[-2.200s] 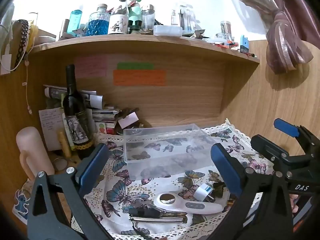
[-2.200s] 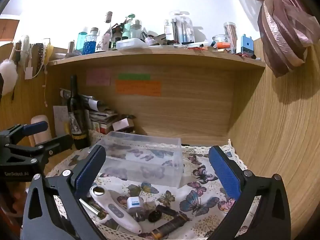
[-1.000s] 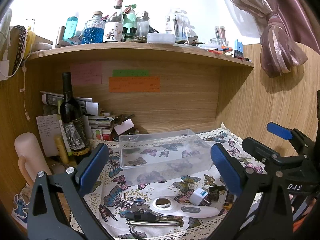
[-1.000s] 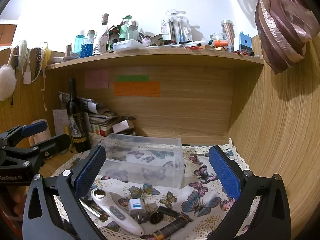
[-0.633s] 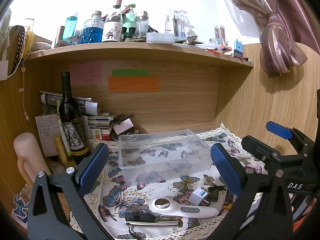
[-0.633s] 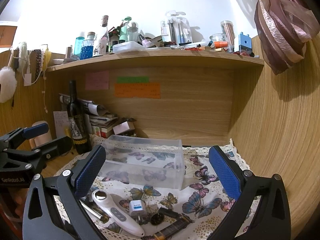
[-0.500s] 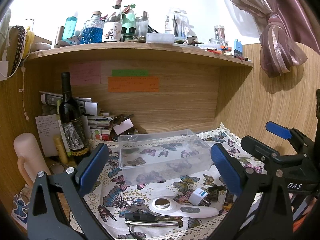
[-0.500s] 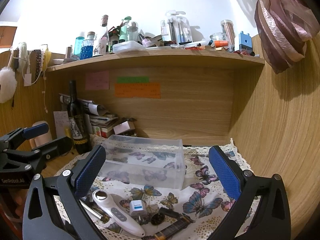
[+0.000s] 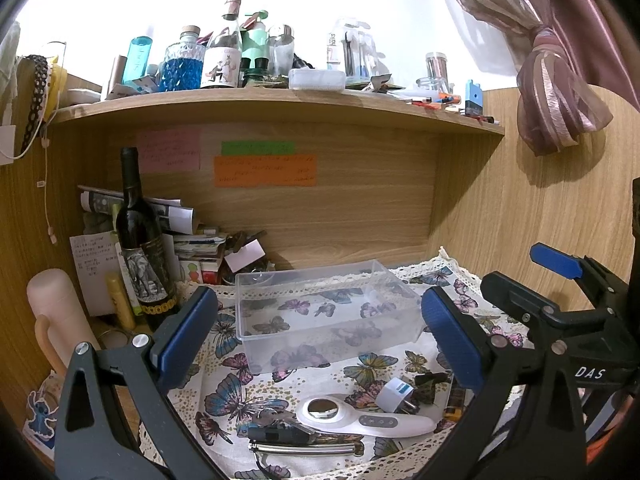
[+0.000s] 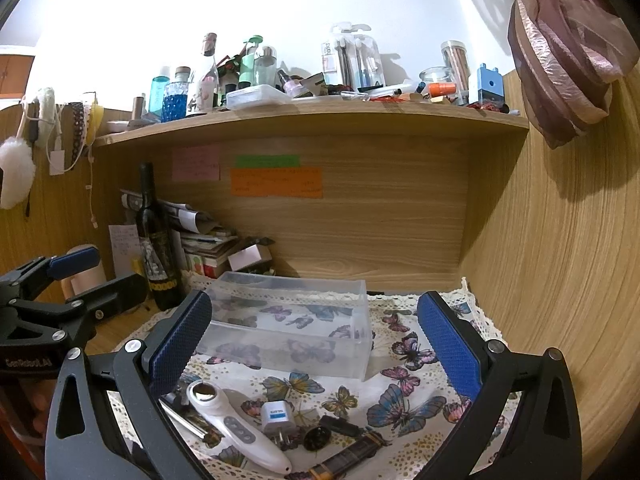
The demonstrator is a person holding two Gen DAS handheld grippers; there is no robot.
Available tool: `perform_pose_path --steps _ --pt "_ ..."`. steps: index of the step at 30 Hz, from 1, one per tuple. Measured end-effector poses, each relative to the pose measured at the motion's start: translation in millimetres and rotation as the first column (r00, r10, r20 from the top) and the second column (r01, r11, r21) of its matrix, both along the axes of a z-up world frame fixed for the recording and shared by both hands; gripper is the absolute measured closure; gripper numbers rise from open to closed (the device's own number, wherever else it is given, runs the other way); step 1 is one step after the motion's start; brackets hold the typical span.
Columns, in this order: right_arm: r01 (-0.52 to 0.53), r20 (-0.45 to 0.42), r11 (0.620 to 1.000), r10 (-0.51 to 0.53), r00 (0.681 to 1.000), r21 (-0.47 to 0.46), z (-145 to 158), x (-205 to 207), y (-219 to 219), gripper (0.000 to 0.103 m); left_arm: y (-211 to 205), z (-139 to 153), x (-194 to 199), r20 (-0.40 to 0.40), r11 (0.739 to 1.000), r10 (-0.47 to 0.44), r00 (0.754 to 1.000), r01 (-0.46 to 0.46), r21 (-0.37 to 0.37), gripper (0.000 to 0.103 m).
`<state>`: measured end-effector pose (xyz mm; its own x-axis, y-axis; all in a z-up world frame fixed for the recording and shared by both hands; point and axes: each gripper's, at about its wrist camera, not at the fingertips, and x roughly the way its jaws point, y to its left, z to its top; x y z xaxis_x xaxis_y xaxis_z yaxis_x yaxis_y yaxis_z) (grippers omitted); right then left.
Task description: Organize rigid objects
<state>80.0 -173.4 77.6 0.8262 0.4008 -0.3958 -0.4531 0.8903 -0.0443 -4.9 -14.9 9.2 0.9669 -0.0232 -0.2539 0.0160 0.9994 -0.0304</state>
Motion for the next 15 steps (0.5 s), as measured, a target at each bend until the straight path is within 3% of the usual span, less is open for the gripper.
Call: perform_pose_path --steps 15 --pt "0.001 0.002 1.000 -0.001 1.000 0.005 0.8 -0.7 -0.4 0.000 -0.8 -0.4 -0.1 -0.001 1.000 0.000 1.000 0.000 -0.003 0.000"
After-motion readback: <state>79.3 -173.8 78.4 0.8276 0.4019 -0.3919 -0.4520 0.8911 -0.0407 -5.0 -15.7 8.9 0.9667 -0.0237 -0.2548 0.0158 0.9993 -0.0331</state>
